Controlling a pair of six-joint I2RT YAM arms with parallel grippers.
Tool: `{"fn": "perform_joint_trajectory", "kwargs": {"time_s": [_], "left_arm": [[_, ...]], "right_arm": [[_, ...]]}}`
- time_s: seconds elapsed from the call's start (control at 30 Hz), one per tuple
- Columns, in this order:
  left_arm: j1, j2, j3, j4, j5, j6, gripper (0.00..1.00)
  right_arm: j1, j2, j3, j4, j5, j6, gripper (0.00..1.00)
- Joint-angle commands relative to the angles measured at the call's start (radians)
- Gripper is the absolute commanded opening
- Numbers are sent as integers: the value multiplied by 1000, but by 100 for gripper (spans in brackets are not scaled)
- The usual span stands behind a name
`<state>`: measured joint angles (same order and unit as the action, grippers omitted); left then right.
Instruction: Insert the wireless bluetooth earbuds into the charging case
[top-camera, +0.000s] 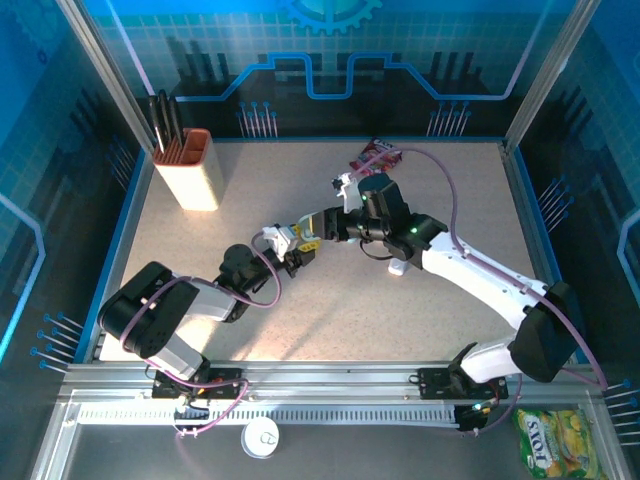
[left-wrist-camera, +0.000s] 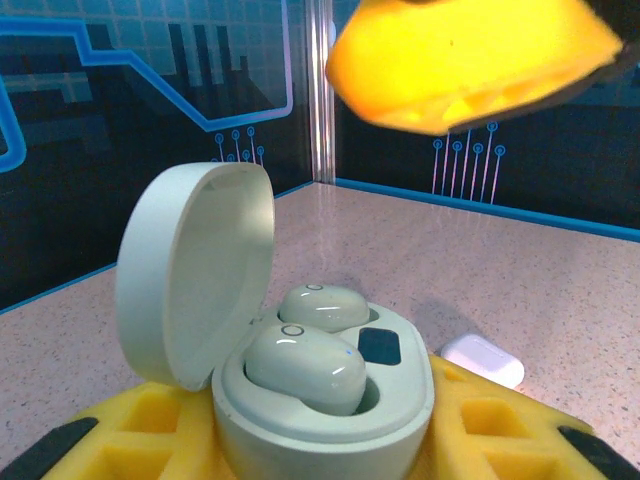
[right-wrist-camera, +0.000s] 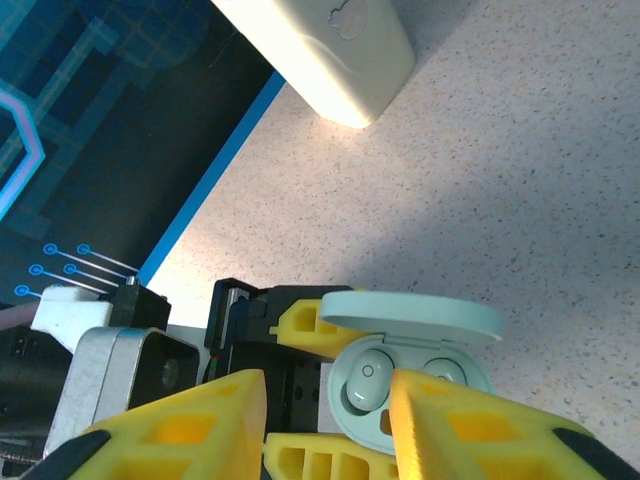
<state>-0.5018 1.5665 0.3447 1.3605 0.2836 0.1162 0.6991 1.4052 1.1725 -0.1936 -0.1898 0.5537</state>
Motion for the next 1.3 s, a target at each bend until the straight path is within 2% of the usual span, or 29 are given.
{"fn": "perform_joint_trajectory", "kwargs": {"time_s": [0.0, 0.17, 0.4, 0.73, 0.83, 0.93, 1.13, 1.27], "left_arm": [[-10, 10, -9, 40, 3, 41, 36], [-10, 4, -13, 42, 54, 56, 36], [-10, -10, -15, 42, 120, 55, 36], [-9, -16, -4, 42, 80, 8, 37], [-8, -17, 7, 42, 81, -11, 37], [-9, -26, 17, 41, 89, -39, 37], [-8, -69, 19, 42, 115, -77, 38], [-9, -102, 23, 42, 141, -102, 38]], "right_arm": [[-9, 20, 69, -55, 39, -51, 35], [-9, 98, 163, -138, 65, -85, 29], [-9, 171, 235, -204, 90, -130, 28], [-8, 112, 147, -205, 99, -138, 29], [-9, 68, 108, -185, 110, -126, 38], [-17, 20, 59, -138, 88, -106, 42], [-100, -90, -102, 25, -79, 55, 69], [-148, -143, -217, 157, -197, 197, 77]]}}
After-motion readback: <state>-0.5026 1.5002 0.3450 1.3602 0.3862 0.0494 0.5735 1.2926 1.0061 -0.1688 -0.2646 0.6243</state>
